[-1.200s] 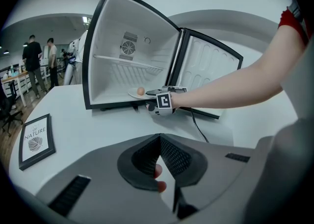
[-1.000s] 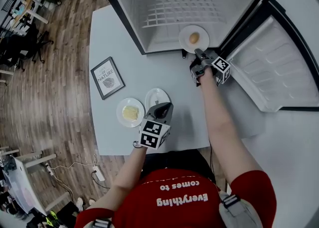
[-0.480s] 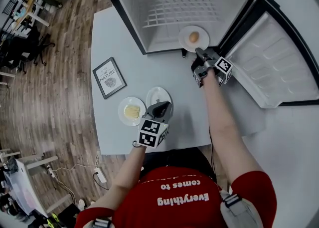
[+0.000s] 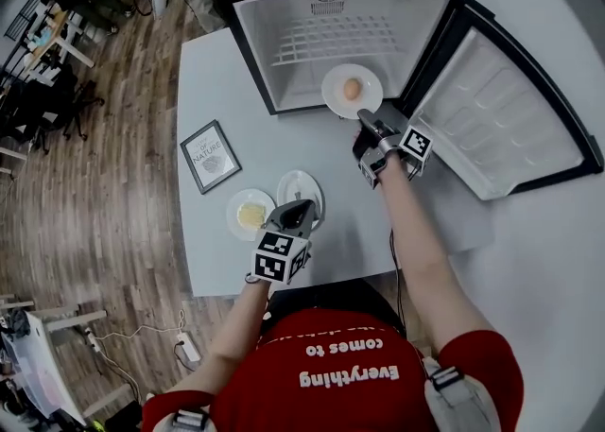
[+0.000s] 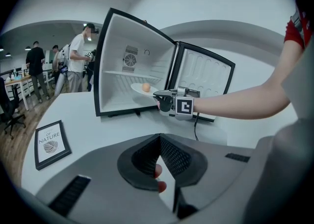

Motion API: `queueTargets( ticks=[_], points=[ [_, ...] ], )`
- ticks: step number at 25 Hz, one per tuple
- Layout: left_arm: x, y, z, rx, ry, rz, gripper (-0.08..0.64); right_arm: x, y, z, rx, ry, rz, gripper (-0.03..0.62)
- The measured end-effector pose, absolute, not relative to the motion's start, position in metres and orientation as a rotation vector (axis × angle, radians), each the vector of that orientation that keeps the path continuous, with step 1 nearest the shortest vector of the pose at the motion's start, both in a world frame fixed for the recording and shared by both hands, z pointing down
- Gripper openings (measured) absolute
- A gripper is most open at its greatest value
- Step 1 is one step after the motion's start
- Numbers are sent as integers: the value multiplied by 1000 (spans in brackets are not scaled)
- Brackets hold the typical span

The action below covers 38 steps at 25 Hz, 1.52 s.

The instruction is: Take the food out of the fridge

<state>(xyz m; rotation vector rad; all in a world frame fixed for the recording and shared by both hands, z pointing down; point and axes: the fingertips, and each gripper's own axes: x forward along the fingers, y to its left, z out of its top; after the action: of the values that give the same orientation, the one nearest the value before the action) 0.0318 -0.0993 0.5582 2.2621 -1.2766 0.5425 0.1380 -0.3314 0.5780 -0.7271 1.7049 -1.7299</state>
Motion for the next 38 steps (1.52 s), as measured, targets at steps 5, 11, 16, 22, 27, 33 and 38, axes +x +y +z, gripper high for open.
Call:
queueTargets(
  ticks=[5, 11, 16, 22, 27, 33, 38],
  points=[
    [20, -90, 536, 2266, -1298, 491, 6, 125, -291, 548, -664, 1730, -1721, 25],
    [-3, -87, 512, 2274, -1338, 422, 6, 102, -226, 514, -578, 1761, -1711, 25],
    [-15, -81, 494, 2319, -1353, 390, 6, 82, -164, 500, -576, 1892, -1678, 26],
    [-20, -64, 489, 2327, -1341, 341, 6, 70, -106, 493, -605, 2027, -1639, 26],
    [-28, -47, 494, 2316, -1315, 348, 6, 68, -76, 484, -601, 2016, -1639, 26],
    [-43, -37, 500, 2288, -1317, 350, 6, 60, -52, 467, -555, 2066, -1607, 25],
    [-44, -40, 503, 2288, -1313, 340, 6, 56, -47, 461, -541, 2122, -1575, 25]
  ],
)
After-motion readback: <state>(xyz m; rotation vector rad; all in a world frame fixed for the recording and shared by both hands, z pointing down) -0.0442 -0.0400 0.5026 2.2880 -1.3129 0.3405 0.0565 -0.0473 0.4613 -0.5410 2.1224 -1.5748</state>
